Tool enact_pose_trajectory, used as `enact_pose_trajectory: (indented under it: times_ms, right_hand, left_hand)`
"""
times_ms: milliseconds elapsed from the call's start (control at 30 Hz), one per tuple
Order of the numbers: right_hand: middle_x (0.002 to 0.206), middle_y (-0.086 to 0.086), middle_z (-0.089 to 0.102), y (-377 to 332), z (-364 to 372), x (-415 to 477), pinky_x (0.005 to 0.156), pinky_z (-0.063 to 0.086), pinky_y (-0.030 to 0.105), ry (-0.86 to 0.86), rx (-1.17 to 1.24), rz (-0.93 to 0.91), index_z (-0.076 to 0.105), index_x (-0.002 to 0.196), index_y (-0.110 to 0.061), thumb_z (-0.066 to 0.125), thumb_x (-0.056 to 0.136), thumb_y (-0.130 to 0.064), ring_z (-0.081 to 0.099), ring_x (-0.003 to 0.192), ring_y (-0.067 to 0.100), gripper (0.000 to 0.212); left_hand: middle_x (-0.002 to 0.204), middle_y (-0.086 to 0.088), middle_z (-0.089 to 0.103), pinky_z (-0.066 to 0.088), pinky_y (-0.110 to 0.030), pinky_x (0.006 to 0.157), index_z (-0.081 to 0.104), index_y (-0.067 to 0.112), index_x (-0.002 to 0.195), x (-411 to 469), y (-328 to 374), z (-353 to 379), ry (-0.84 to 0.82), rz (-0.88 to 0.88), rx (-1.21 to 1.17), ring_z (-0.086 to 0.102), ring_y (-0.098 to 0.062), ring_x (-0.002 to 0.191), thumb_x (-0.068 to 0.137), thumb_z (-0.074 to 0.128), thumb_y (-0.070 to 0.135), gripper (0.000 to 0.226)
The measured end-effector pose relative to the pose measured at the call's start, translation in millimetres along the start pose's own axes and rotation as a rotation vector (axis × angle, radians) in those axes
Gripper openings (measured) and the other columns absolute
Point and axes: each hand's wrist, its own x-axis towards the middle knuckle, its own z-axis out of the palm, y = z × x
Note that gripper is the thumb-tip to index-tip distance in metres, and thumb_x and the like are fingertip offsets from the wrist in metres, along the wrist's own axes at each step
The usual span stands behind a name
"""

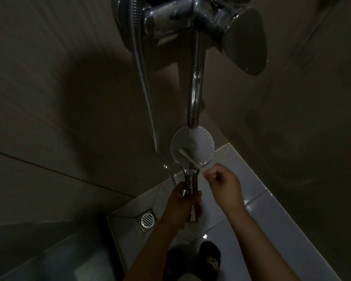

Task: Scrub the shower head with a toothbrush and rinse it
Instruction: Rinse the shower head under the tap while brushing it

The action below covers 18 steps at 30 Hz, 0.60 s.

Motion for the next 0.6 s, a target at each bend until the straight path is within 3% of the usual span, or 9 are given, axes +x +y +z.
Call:
enact_pose_trajectory:
  times_ms: [167,267,333,400,500,600]
  right_hand:
    - [0.072,0.011,0.062,0,-29,31,0.069,0.05,0.039,0.279,0.002,0.083,0.056,0.073,-0.01,0.059,0.09,-0.015,0.059,0.071,0.027,0.018]
    - [0.07,0.008,0.061,-1,-21,15,0.067,0.049,0.038,0.176,0.026,0.02,0.056,0.07,-0.013,0.059,0.09,-0.011,0.059,0.071,0.027,0.019]
    - [0.067,-0.004,0.058,2,-14,-6,0.066,0.047,0.033,0.049,0.053,-0.005,0.058,0.07,-0.016,0.06,0.089,-0.008,0.057,0.066,0.013,0.02]
    - [0.062,-0.005,0.055,6,-11,-19,0.064,0.044,0.027,-0.028,0.085,0.003,0.059,0.069,-0.014,0.062,0.087,-0.008,0.051,0.059,0.003,0.019]
    - [0.065,-0.005,0.056,8,-20,-15,0.063,0.042,0.025,0.024,0.123,0.049,0.06,0.072,-0.011,0.059,0.089,-0.007,0.051,0.061,0.007,0.017]
    - [0.08,0.005,0.06,4,-36,-5,0.073,0.045,0.035,0.179,0.195,0.117,0.06,0.083,-0.011,0.053,0.092,-0.01,0.054,0.074,0.021,0.012]
  left_hand:
    - [0.06,-0.003,0.061,0.043,-0.029,0.055,0.056,0.015,0.087,-6,-3,-7,-0.015,-0.001,-0.024,0.059,-0.017,0.048,0.086,0.061,0.008,0.008]
    - [0.058,-0.003,0.06,0.044,-0.03,0.054,0.053,0.01,0.091,-4,-1,-5,-0.014,0.018,-0.006,0.057,-0.02,0.049,0.087,0.06,0.009,0.008]
    - [0.059,-0.002,0.06,0.045,-0.027,0.05,0.051,0.008,0.09,-2,1,-3,-0.021,0.027,-0.046,0.057,-0.018,0.049,0.087,0.059,0.006,0.009]
    - [0.06,-0.001,0.061,0.048,-0.025,0.048,0.053,0.01,0.09,0,3,-4,-0.019,0.032,-0.066,0.058,-0.016,0.049,0.086,0.06,0.005,0.01]
    - [0.064,-0.003,0.061,0.049,-0.024,0.047,0.055,0.015,0.095,2,3,-8,0.0,0.013,0.027,0.06,-0.013,0.048,0.085,0.063,0.008,0.015]
    - [0.069,-0.002,0.056,0.045,-0.019,0.041,0.05,0.017,0.099,2,1,-8,0.075,0.059,0.106,0.056,-0.006,0.042,0.085,0.063,0.002,0.024]
